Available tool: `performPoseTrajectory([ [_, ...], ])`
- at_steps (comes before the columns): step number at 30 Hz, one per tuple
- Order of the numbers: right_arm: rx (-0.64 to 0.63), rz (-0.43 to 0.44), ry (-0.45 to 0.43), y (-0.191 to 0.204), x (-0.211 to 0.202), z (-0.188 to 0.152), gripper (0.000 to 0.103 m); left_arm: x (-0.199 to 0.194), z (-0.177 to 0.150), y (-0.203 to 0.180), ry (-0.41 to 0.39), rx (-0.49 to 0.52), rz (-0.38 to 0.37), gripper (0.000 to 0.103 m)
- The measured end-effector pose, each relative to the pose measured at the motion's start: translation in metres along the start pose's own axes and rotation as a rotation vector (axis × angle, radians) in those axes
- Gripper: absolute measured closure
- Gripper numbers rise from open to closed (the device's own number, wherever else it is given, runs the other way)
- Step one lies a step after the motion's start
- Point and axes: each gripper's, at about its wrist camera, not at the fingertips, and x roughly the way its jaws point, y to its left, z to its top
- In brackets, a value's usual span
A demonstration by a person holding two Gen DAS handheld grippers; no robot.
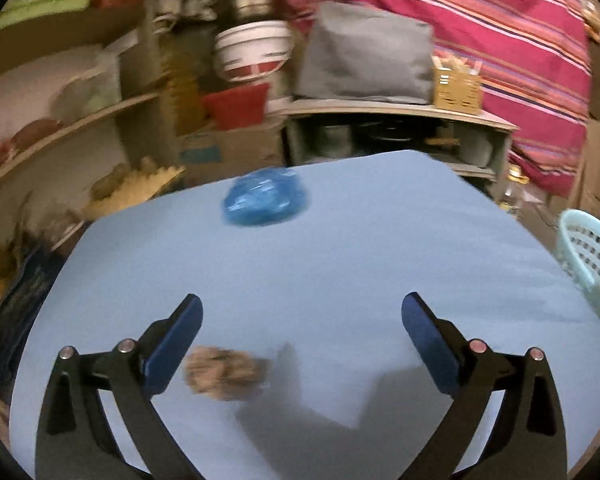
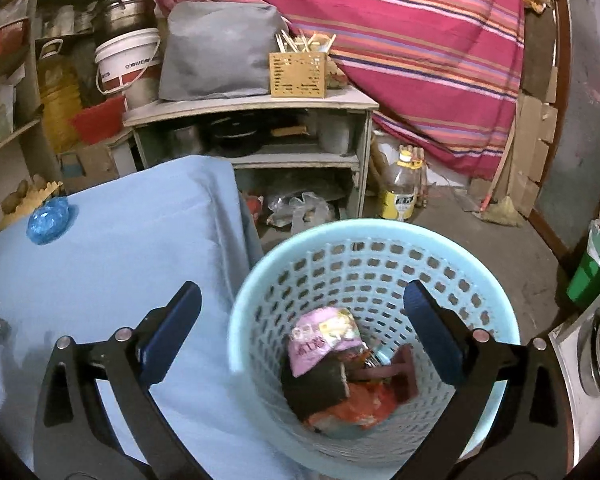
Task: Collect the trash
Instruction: 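Move both grippers back over the table toward the remaining trash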
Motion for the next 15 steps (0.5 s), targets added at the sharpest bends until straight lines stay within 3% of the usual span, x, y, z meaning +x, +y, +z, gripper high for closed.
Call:
performPoseTrajectory([
  [5, 0.002, 0.008, -0.007, 0.022, 0.003, -0.001, 0.004, 0.016, -0.014, 0.039, 0.072, -0.061, -0.013, 0.005],
  [11, -0.037, 0.023, 0.028, 0.056, 0.016, 0.001, 0.004, 0.027, -0.023, 0.052, 0.141, -0.080, -0.064, 0.007],
  [13, -0.049, 0.035, 0.035, 0.066, 0.020, 0.000, 0.004, 0.031, -0.023, 0.053, 0.153, -0.080, -0.068, 0.018],
  [15, -0.061, 0.046, 0.048, 0.078, 0.024, 0.000, 0.004, 0.040, -0.024, 0.052, 0.200, -0.086, -0.110, 0.039],
])
